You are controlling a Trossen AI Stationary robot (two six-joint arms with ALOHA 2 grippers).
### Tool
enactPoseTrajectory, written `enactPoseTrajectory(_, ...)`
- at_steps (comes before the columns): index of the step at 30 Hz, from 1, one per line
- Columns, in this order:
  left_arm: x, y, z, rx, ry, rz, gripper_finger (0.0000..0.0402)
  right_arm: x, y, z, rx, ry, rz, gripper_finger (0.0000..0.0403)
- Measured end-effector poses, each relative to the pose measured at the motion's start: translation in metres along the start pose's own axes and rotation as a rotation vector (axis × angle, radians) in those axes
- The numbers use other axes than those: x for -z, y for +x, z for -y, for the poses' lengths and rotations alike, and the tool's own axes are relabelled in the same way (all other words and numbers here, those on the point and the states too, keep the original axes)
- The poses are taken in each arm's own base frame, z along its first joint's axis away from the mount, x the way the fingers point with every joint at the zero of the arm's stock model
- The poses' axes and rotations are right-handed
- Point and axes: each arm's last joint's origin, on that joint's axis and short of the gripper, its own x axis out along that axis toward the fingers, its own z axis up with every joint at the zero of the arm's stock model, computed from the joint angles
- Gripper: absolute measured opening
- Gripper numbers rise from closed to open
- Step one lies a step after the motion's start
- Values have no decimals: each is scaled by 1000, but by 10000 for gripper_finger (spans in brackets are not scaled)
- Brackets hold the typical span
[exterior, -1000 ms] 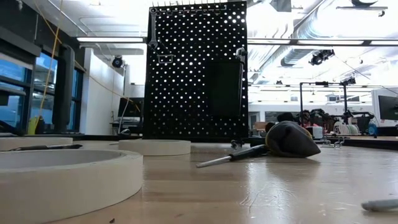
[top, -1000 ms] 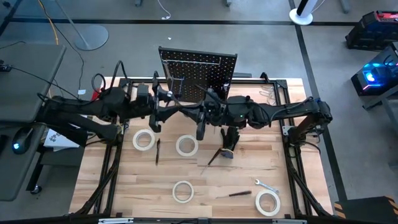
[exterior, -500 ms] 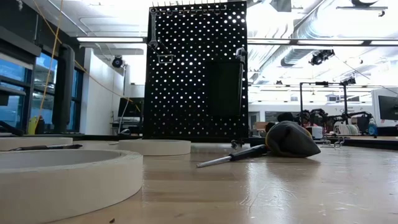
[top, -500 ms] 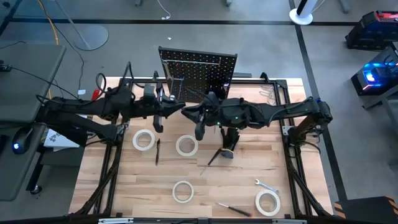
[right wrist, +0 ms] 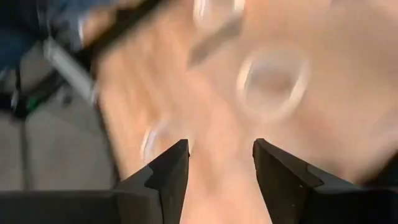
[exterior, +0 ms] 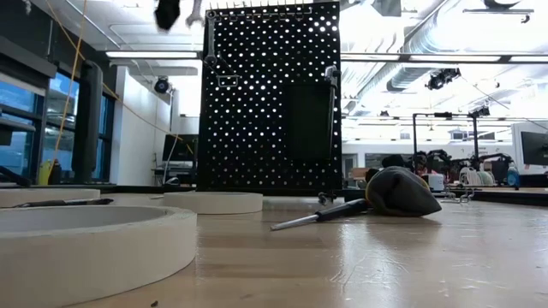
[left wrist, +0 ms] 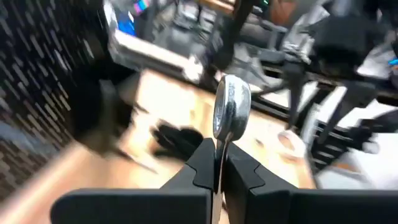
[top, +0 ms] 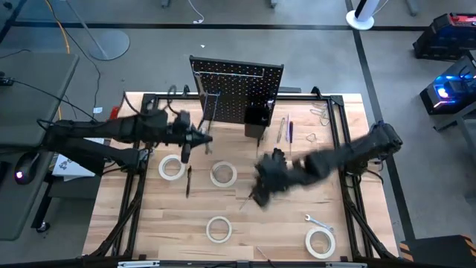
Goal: Hang tools onto peg board
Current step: Hang the 12 mm tool onto the pegboard aligned with the others
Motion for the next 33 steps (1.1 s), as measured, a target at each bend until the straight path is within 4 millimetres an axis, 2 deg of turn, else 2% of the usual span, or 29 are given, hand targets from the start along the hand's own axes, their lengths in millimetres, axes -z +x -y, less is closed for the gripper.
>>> enactPoseTrajectory(3,37,10,-7,92,-134,-10,2,61,12,-14,-70,135,-183,168)
enactPoseTrajectory(6,70,18,-13,170,-266,-30,1,122,39,-38,-272,244,-344,156)
enactPoseTrajectory(9,92,21,-17,201,-339,-67,1,166,72,-66,-493,267,-432,101)
enactPoseTrajectory(11,101,22,-20,196,-363,-102,1,189,100,-83,-570,226,-505,36)
enactPoseTrajectory(12,104,22,-21,186,-365,-116,1,204,120,-86,-554,210,-554,19)
enactPoseTrajectory(14,104,22,-21,188,-371,-114,1,232,159,-82,-455,238,-673,15)
enactPoseTrajectory(15,100,22,-21,200,-389,-92,1,233,165,-86,-470,272,-674,13)
enactPoseTrajectory(17,87,20,-18,229,-409,-49,1,222,162,-101,-572,322,-613,4)
enactPoseTrajectory(20,56,15,-12,258,-350,42,1,205,154,-104,-524,325,-471,2)
enactPoseTrajectory(21,44,12,-10,261,-310,78,1,197,146,-104,-497,304,-445,1)
enactPoseTrajectory(25,-1,2,-4,216,-146,183,1,162,93,-103,-368,225,-358,1)
enactPoseTrajectory(28,-25,0,-5,164,-55,202,1,149,70,-84,-200,155,-289,1)
enactPoseTrajectory(33,-65,-9,-10,114,87,249,1,98,31,-65,-115,135,-69,0)
